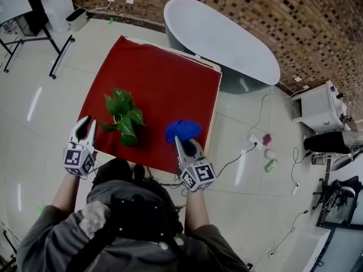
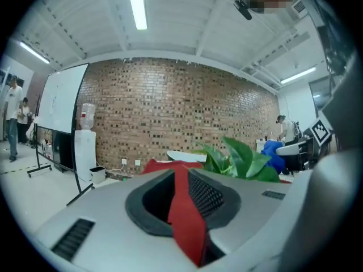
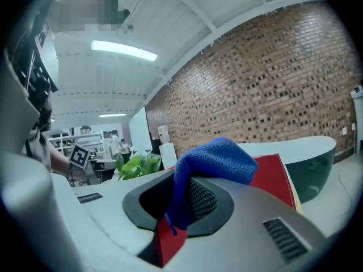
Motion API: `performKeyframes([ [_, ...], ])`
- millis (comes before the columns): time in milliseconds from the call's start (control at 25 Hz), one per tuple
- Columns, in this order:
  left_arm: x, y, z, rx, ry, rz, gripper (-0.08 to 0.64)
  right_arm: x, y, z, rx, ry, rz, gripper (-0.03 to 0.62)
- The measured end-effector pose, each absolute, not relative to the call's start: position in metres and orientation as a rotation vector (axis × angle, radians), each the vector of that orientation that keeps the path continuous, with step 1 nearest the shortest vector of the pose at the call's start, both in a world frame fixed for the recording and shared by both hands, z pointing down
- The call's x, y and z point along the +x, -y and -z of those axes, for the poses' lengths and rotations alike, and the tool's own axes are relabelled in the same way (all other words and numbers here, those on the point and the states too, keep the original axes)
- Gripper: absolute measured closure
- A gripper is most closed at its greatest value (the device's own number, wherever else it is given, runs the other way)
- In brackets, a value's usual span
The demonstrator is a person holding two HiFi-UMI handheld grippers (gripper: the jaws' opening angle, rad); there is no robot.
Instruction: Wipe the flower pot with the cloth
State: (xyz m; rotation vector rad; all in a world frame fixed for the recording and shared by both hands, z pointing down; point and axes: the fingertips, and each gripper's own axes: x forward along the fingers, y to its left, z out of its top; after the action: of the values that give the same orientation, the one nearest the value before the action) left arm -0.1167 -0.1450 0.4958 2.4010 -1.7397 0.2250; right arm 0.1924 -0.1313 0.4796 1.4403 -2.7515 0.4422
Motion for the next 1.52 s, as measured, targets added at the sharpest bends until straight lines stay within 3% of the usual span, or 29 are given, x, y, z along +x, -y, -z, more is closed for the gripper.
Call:
performKeyframes([
  [120,-0.114,0.143,-0.457,2.424,1.740,-0.112,0.534,0.200,0.128,-0.442,1.539,2.772,-0.357,0.526],
  [320,-0.127,0.114,-0.402,2.516,1.704,-0.020,0.534,0.190,0.085,-0.382,1.653,2.798,-0.238,0.526],
  [800,-0.188,-0.050,-0.302,2.642,1.418,0.000,0.535,0.068,-0.086,-0.259,1.768,2.863,-0.039,0.526],
  [1040,-0.241,-0.166,-0.321,2.743,1.324,0.024,0.535,0.000,-0.211,-0.268,1.784,2.900,0.043,0.526],
  [1520,-0.234,-0.271,-0.285,2.685,1.259,0.016,0.535,-0.007,-0.335,-0.239,1.811,2.769,0.085,0.528],
])
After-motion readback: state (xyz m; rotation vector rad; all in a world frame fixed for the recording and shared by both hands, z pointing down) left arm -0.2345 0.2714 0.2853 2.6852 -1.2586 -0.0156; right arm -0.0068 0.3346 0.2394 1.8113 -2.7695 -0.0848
